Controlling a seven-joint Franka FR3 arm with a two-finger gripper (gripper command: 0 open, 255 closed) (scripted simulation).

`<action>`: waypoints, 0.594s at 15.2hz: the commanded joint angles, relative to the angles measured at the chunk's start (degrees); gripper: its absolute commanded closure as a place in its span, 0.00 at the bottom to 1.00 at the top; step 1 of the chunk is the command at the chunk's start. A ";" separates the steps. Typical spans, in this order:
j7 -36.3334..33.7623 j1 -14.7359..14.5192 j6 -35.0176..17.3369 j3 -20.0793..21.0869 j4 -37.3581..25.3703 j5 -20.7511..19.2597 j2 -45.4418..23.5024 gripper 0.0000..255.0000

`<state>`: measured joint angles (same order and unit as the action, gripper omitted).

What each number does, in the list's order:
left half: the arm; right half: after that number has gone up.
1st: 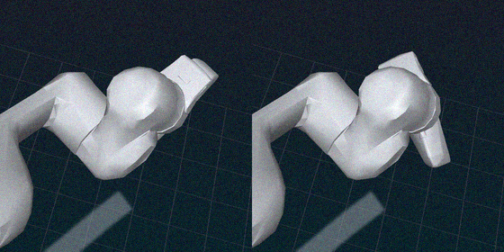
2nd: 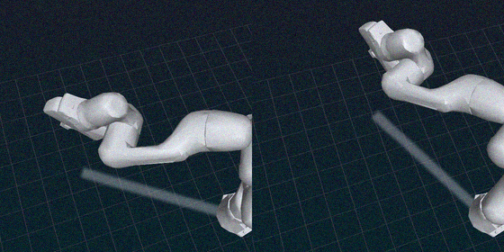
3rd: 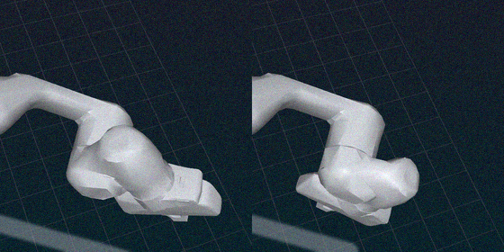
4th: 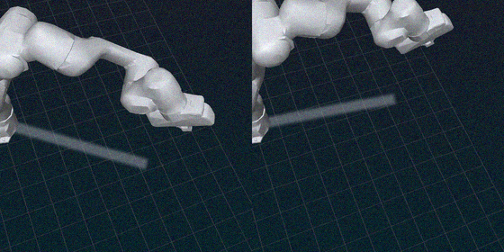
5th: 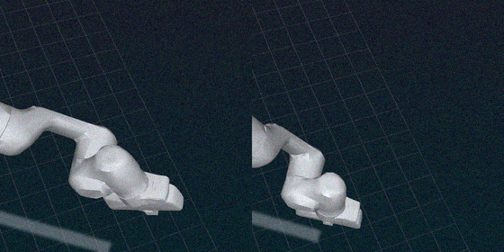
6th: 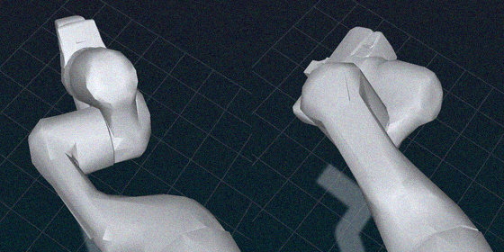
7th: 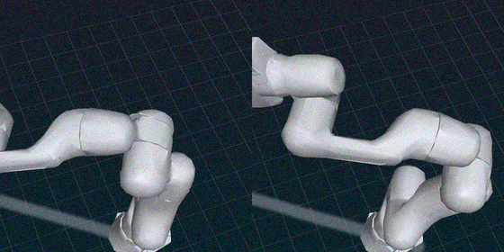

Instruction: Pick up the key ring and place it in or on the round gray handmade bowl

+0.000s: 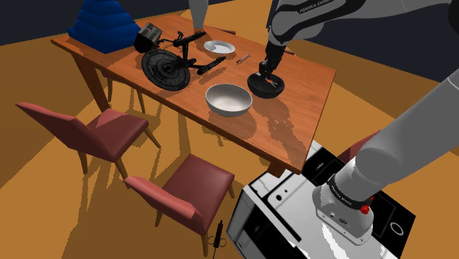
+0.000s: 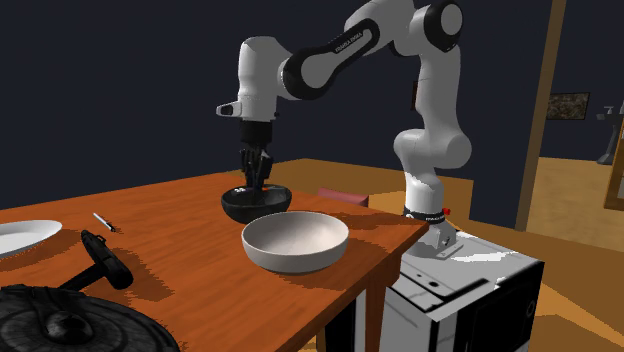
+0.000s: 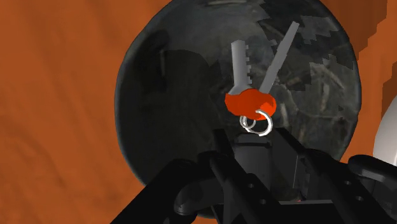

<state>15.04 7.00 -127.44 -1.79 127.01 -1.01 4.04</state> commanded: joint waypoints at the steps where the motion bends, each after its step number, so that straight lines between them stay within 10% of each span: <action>1: -0.02 -0.01 -0.17 0.01 0.08 0.00 -0.06 1.00; 6: -0.02 -0.01 -0.17 0.01 0.08 0.00 -0.06 1.00; 7: -0.02 -0.01 -0.17 0.01 0.08 0.00 -0.06 0.00; 9: -0.02 -0.01 -0.17 0.01 0.08 0.00 -0.05 0.00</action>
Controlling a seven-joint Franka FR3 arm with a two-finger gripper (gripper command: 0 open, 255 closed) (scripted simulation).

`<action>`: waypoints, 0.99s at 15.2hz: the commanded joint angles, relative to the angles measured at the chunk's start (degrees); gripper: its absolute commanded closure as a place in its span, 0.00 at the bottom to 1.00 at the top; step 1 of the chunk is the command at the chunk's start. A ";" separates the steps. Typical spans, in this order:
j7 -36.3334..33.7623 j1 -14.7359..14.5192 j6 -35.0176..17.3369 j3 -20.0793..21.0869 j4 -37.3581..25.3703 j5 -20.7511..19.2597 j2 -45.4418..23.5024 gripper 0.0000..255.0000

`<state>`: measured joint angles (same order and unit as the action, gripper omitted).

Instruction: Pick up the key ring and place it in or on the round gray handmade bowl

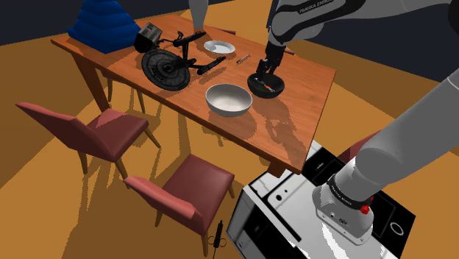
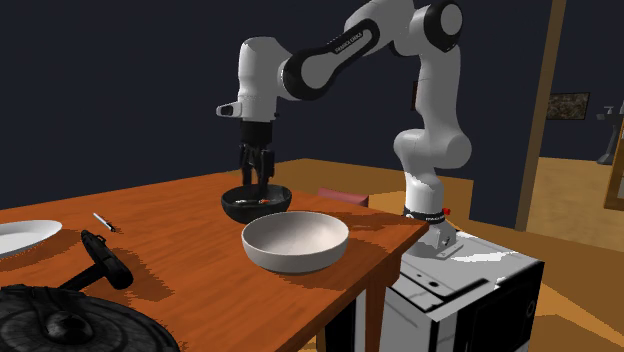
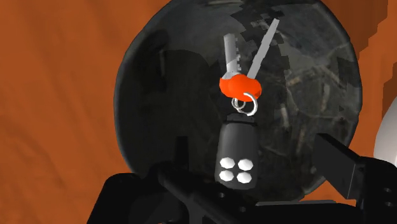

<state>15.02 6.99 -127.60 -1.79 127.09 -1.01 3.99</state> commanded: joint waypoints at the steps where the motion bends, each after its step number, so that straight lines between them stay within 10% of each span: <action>1: 0.00 0.00 0.00 0.00 0.00 0.00 0.00 0.00; 15: -0.04 -0.05 7.17 0.08 -3.87 -0.04 3.31 0.00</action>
